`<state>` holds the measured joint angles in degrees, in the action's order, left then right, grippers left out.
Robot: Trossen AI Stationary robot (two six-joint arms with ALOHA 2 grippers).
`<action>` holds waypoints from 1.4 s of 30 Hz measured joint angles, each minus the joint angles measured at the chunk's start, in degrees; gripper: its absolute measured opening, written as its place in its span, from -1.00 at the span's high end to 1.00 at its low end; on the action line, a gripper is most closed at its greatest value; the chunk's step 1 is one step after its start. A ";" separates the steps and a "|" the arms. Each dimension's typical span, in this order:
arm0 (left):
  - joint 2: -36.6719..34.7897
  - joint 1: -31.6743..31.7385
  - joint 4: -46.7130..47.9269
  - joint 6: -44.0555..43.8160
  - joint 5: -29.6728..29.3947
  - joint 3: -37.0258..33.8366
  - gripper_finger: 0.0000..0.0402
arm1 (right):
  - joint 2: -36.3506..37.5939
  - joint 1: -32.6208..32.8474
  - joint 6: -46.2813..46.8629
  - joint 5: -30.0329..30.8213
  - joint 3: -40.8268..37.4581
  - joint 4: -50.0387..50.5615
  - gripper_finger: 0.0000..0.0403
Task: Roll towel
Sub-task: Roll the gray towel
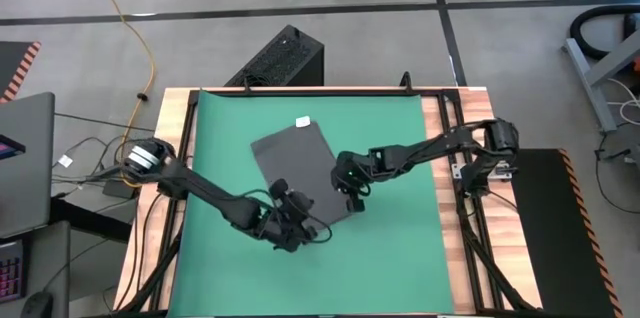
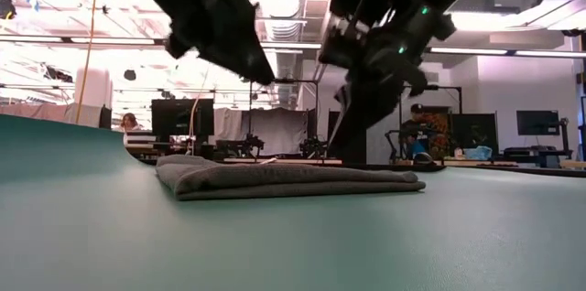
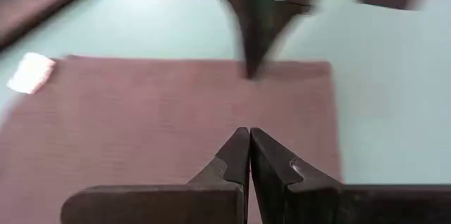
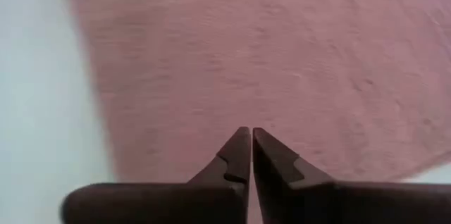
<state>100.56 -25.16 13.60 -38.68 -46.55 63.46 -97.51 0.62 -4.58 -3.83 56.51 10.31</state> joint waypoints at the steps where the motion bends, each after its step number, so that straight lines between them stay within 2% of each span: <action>1: 1.37 -0.37 -2.30 0.00 0.94 -0.02 1.00 | -0.46 -0.38 -0.03 0.06 0.00 -0.33 0.87; 3: 3.65 -1.26 -4.99 -0.49 1.77 -0.02 1.00 | -1.18 -0.46 -0.28 0.08 0.00 -0.55 0.93; 8: 5.61 -3.09 -0.41 -3.87 -3.22 -0.03 1.00 | -1.27 0.35 0.59 1.67 0.00 -1.16 0.95; 15: 9.00 -6.32 -4.96 -4.02 2.11 0.00 1.00 | -1.27 2.73 7.44 4.71 0.00 -0.39 0.90; 20: 9.24 -8.80 -5.01 -4.54 2.83 -0.36 1.00 | -1.27 5.72 10.01 8.35 0.00 0.17 0.92; 24: 9.24 -10.11 -5.25 -7.07 9.22 -3.74 1.00 | -2.71 7.55 13.18 9.63 0.00 0.70 0.91; 32: 9.15 -12.32 -5.23 -11.84 9.77 -7.18 1.00 | -6.59 12.48 21.30 11.71 0.13 0.67 0.91; 42: 5.98 -17.01 8.19 -18.48 15.82 -6.96 1.00 | -6.80 20.96 33.00 14.53 0.02 -0.99 0.91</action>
<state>106.54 -42.17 21.79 -57.16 -30.73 56.50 -104.31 21.59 28.42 10.70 56.53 9.33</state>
